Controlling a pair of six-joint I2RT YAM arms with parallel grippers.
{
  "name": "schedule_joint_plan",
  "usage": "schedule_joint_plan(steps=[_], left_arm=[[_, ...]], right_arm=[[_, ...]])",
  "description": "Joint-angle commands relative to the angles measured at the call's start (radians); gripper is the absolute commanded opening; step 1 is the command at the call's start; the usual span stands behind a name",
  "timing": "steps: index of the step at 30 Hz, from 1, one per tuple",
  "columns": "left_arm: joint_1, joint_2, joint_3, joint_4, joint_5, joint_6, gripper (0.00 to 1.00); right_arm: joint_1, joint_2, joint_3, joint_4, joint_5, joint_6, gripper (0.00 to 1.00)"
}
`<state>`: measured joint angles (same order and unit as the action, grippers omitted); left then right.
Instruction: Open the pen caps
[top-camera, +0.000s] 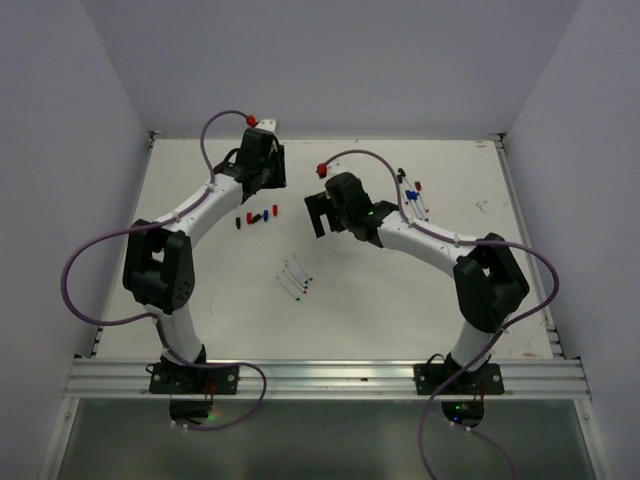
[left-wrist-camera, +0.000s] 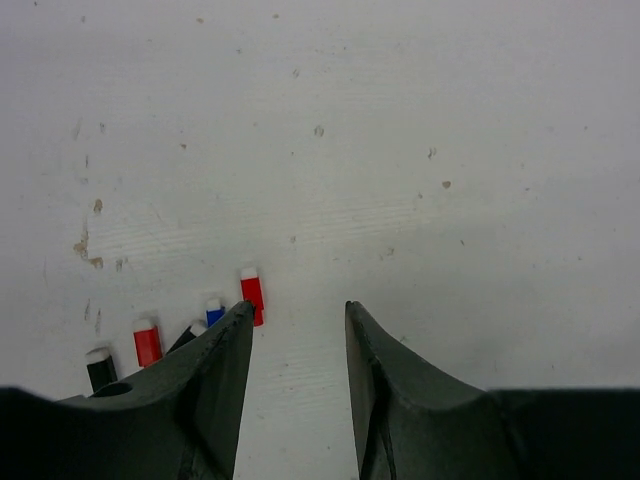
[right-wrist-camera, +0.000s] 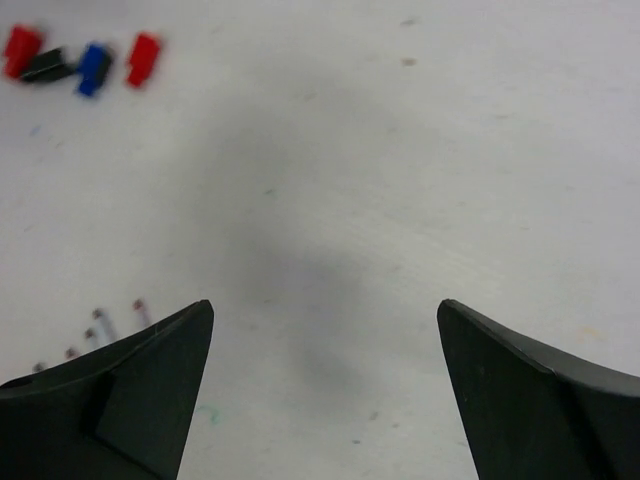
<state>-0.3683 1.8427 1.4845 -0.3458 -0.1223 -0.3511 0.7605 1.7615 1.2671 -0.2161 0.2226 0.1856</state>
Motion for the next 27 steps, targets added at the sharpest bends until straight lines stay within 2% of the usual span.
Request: schedule_joint_plan(steps=[1, 3, 7, 9, 10, 11, 12, 14, 18, 20, 27], left_arm=[[-0.006, -0.077, -0.001, 0.033, 0.021, 0.001, 0.45], [-0.006, -0.099, -0.024, 0.057, 0.036, -0.005, 0.45], [-0.008, -0.111, -0.052, 0.087, 0.064, -0.02, 0.46], [-0.008, -0.109, -0.059, 0.096, 0.079, -0.02, 0.46], [-0.008, -0.108, -0.062, 0.099, 0.081, -0.023, 0.46], [-0.009, -0.108, -0.07, 0.1, 0.084, -0.022, 0.46], [-0.008, -0.108, -0.073, 0.106, 0.093, -0.025, 0.46], [-0.009, -0.103, -0.081, 0.113, 0.101, -0.026, 0.46], [-0.009, -0.092, -0.086, 0.131, 0.118, -0.031, 0.46], [-0.008, -0.083, -0.086, 0.137, 0.118, -0.035, 0.46], [-0.011, -0.073, -0.079, 0.139, 0.132, -0.028, 0.46]], right_arm=[[-0.133, -0.031, 0.06, -0.057, 0.187, 0.008, 0.99], [-0.199, 0.015, 0.087, -0.092, 0.225, -0.05, 0.99], [-0.335, 0.053, 0.163, -0.151, 0.222, -0.009, 0.96], [-0.43, 0.085, 0.19, -0.178, 0.193, 0.02, 0.88], [-0.456, 0.098, 0.208, -0.172, 0.116, 0.015, 0.85], [-0.476, 0.11, 0.216, -0.163, 0.088, 0.009, 0.77], [-0.501, 0.142, 0.245, -0.161, 0.068, -0.015, 0.73], [-0.506, 0.176, 0.288, -0.183, 0.066, -0.052, 0.64], [-0.513, 0.266, 0.376, -0.195, 0.027, -0.09, 0.55], [-0.517, 0.326, 0.44, -0.204, 0.011, -0.097, 0.47], [-0.543, 0.46, 0.603, -0.235, -0.052, -0.12, 0.4]])
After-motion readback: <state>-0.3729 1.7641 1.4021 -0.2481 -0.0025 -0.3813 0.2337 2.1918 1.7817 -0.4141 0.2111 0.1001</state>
